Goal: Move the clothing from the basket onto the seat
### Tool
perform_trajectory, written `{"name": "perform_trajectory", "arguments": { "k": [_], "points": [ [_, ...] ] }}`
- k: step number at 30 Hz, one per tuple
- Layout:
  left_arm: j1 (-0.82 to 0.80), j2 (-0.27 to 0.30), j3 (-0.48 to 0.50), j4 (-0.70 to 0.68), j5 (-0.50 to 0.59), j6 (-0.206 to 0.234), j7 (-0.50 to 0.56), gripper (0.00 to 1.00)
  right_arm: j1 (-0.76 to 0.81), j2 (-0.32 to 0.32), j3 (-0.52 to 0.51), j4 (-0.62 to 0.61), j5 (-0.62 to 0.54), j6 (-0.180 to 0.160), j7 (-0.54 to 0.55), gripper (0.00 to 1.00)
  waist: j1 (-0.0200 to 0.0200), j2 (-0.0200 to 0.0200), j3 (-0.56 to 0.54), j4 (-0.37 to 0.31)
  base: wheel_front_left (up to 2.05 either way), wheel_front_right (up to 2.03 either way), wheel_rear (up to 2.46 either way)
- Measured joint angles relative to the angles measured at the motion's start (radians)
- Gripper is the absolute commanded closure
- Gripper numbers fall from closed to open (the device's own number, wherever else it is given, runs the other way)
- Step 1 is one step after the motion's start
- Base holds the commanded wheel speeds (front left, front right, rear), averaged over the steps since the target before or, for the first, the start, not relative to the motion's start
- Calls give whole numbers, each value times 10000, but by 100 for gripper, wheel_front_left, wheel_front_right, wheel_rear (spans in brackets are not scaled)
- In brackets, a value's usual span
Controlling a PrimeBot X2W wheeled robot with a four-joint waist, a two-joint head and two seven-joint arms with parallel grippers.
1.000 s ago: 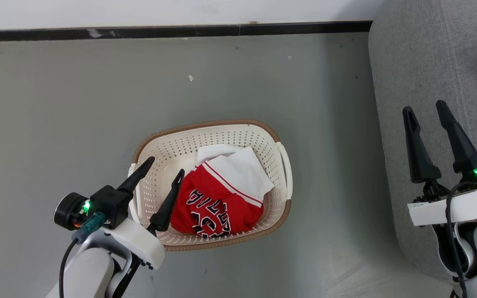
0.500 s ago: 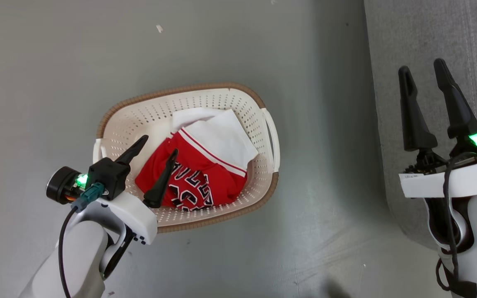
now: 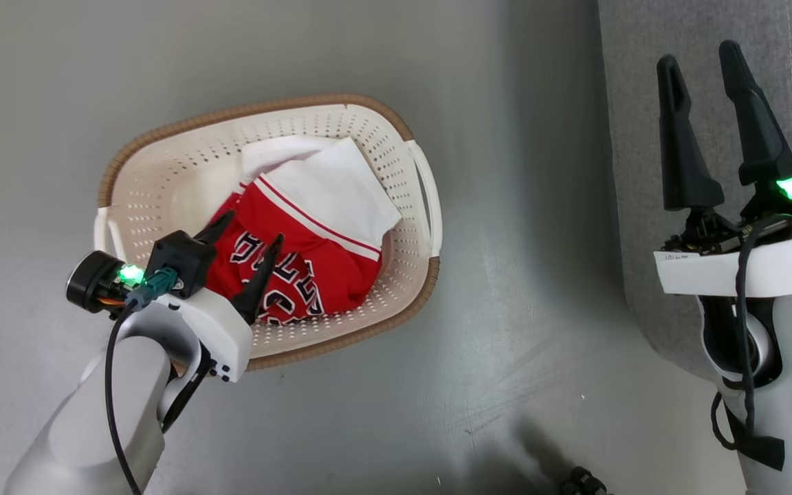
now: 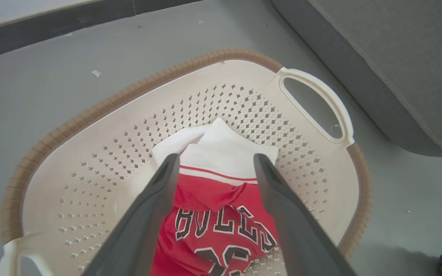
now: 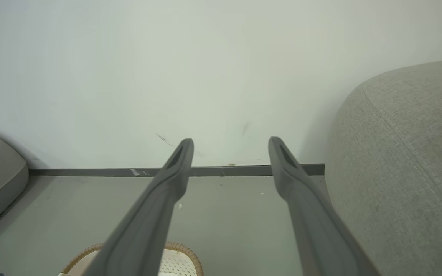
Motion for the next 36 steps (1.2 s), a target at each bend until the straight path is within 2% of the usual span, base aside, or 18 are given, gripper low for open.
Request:
{"name": "perform_trajectory", "arguments": {
  "k": [9,36],
  "points": [
    [-647,35,-69,855,178,-13,320,0,-566,182,213,-128,36,0,0,0,0,0,739,-496,0,0,0],
    [-2312,610,42,3137,418,-96,1055,0,-1805,384,872,-167,291,0,0,0,0,0,2255,-1835,0,0,0]
  ]
}}
